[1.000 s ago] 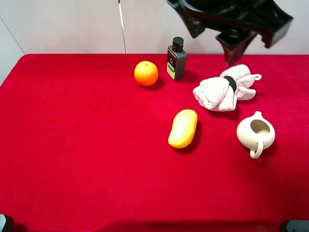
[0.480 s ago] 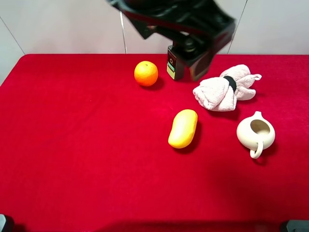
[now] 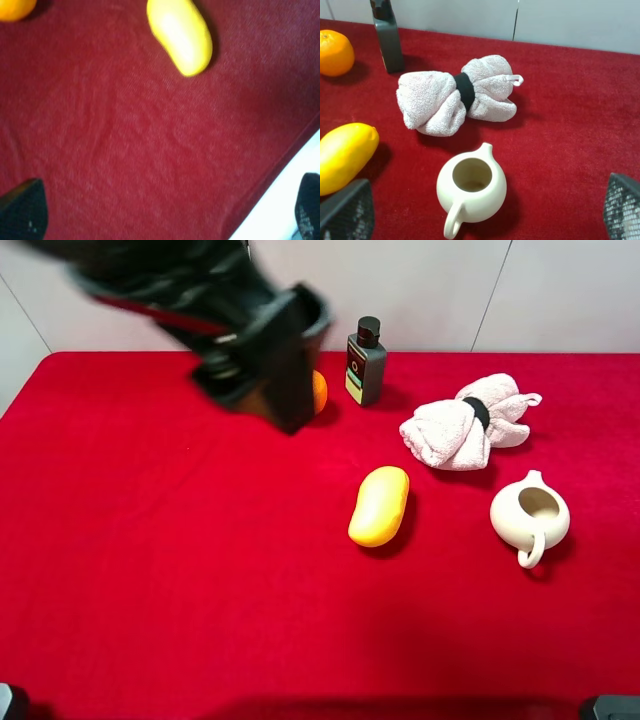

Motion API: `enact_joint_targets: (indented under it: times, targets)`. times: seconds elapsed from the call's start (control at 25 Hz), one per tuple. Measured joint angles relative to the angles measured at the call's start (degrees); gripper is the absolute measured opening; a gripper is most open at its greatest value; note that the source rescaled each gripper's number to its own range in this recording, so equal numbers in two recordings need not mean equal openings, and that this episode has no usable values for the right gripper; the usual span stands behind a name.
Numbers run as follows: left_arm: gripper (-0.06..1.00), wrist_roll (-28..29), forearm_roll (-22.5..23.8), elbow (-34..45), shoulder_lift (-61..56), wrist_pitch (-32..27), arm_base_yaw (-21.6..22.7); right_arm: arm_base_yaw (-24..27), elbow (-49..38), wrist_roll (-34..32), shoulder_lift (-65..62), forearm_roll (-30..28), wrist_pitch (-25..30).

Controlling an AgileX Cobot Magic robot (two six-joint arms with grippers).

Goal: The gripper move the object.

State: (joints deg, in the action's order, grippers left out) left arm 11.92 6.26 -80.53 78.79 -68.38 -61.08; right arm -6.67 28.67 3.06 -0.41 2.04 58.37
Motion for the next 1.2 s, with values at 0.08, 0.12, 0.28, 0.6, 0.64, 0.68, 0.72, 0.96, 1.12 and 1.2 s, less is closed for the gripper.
enact_joint_targets:
  times: [0.08,0.12,0.28,0.6,0.64,0.68,0.72,0.96,1.12,1.2]
  targets:
    - [1.0,0.13,0.02,1.54,-1.72,0.0,0.0,0.0,0.0,0.0,0.0,0.0,0.0]
    - [1.0,0.17,0.02,2.82,-3.14,0.0,0.0,0.0,0.0,0.0,0.0,0.0,0.0]
    - [1.0,0.28,0.02,8.9,-10.24,0.0,0.0,0.0,0.0,0.0,0.0,0.0,0.0]
    - [1.0,0.34,-1.53,18.39,-23.86,-0.05,0.0,0.0,0.0,0.0,0.0,0.0,0.0]
    - [1.0,0.34,-1.53,19.65,-25.1,-0.05,0.0,0.0,0.0,0.0,0.0,0.0,0.0]
    - [1.0,0.34,-1.53,20.99,-26.69,-0.05,0.0,0.0,0.0,0.0,0.0,0.0,0.0]
    - [1.0,0.34,-1.53,22.15,-27.96,-0.05,0.0,0.0,0.0,0.0,0.0,0.0,0.0]
    - [1.0,0.34,-1.51,30.15,-35.74,-0.05,5.89,0.0,0.0,0.0,0.0,0.0,0.0]
    - [1.0,0.08,-1.96,34.06,-39.55,2.41,13.89,0.0,0.0,0.0,0.0,0.0,0.0]
    - [1.0,-0.89,-2.58,36.11,-41.15,4.01,18.3,0.0,0.0,0.0,0.0,0.0,0.0]
